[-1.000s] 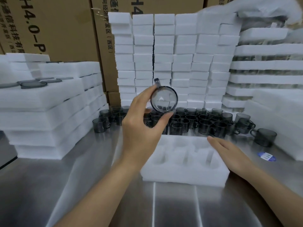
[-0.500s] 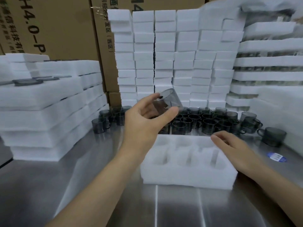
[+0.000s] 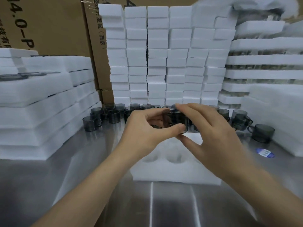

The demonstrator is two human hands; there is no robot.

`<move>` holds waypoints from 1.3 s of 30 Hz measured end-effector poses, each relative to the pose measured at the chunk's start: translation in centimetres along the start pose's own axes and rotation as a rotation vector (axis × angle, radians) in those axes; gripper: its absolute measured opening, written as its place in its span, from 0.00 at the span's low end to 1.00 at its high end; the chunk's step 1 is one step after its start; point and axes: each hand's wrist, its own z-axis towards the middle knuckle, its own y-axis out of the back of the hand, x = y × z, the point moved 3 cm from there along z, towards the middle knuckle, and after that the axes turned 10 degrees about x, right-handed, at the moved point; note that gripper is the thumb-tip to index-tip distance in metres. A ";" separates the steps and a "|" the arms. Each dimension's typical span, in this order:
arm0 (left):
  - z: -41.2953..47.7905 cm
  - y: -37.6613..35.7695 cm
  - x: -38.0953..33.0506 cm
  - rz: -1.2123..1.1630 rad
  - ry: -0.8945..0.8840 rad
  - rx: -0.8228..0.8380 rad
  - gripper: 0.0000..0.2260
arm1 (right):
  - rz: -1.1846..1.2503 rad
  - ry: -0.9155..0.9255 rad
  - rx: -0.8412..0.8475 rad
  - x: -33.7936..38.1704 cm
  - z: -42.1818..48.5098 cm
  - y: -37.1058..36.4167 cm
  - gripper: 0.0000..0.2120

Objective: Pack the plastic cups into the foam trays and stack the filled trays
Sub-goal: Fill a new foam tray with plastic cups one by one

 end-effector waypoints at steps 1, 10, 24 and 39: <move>0.0 -0.2 0.1 0.020 0.001 0.008 0.15 | -0.031 0.011 -0.024 0.1 0.1 0.2 0.30; 0.0 -0.9 -0.5 -0.485 0.170 -0.129 0.17 | 0.439 -0.284 -0.001 -2.1 0.0 0.9 0.27; -1.7 -4.8 -0.8 -0.099 -0.135 -0.214 0.10 | 0.367 -0.218 0.144 -1.3 -0.1 -0.5 0.37; 0.0 -1.5 0.5 -0.050 0.078 0.006 0.32 | 0.331 -0.044 0.057 -1.3 0.3 0.5 0.32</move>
